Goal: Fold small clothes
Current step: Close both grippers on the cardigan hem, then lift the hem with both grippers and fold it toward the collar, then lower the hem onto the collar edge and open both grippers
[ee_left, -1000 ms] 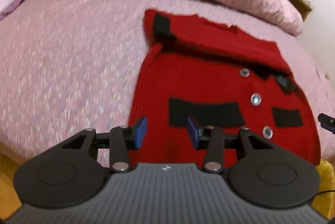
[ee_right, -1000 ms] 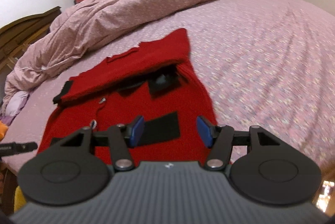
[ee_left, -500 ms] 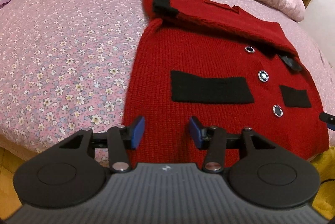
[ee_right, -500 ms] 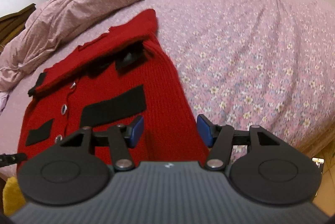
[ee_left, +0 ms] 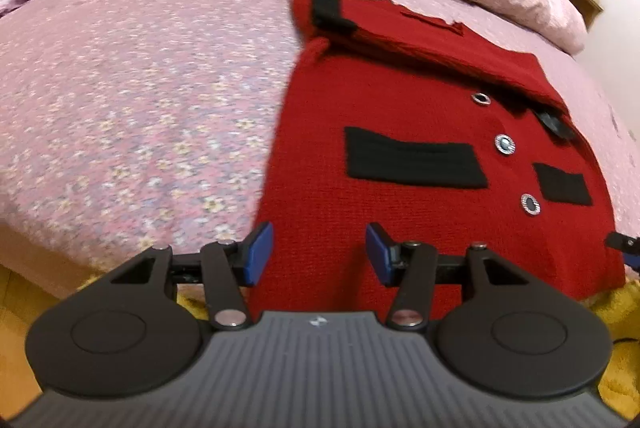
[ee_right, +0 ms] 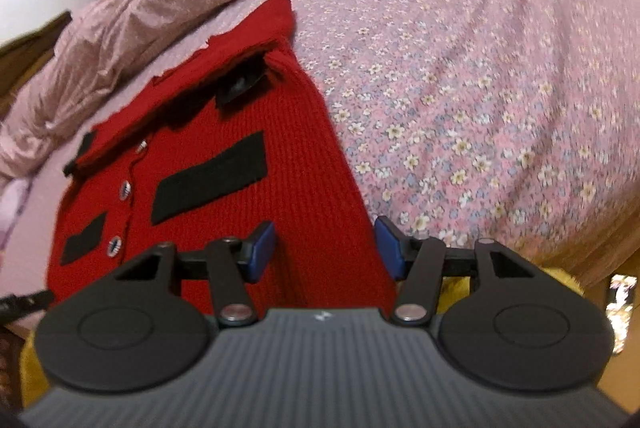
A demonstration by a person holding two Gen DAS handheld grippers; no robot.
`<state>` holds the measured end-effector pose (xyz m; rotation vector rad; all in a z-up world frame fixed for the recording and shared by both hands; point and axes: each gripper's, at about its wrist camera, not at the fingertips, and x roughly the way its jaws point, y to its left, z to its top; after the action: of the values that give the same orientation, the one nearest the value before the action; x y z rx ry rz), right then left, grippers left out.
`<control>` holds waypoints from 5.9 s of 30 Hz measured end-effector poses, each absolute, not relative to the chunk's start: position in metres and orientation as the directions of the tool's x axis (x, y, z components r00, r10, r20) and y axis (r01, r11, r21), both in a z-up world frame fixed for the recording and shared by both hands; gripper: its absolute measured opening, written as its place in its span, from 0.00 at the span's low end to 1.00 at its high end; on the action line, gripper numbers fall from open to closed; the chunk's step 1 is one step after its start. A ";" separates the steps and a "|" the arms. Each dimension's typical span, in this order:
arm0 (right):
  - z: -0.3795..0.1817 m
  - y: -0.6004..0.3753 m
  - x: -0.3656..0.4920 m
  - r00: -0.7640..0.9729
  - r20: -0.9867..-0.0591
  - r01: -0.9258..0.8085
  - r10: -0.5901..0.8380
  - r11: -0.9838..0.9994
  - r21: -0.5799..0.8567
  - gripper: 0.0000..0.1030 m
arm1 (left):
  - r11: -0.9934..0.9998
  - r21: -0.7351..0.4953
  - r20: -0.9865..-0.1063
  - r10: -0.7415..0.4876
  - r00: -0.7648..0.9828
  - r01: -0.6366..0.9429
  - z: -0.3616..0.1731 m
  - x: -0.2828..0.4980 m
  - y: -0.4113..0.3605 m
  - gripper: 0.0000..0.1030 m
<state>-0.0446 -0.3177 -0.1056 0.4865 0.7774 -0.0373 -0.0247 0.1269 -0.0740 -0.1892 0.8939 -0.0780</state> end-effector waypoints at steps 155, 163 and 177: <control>-0.064 -0.332 -0.016 0.864 -0.274 -0.077 0.422 0.650 0.756 0.17 | 0.794 -0.608 -0.621 -0.464 0.632 -0.015 -0.079 -0.019 0.163 0.16; -0.055 -0.331 0.000 0.869 -0.253 -0.102 0.426 0.653 0.750 0.17 | 0.717 -0.693 -0.487 -0.542 0.685 0.075 -0.042 0.008 0.166 0.16; -0.016 -0.330 0.065 0.881 -0.204 -0.164 0.428 0.680 0.714 0.17 | 0.707 -0.704 -0.425 -0.491 0.760 0.064 0.005 0.089 0.183 0.16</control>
<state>0.0654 -0.3297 -0.0159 0.7546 0.3738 0.3410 0.0894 0.1828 0.0054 -0.7277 0.6425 -0.3329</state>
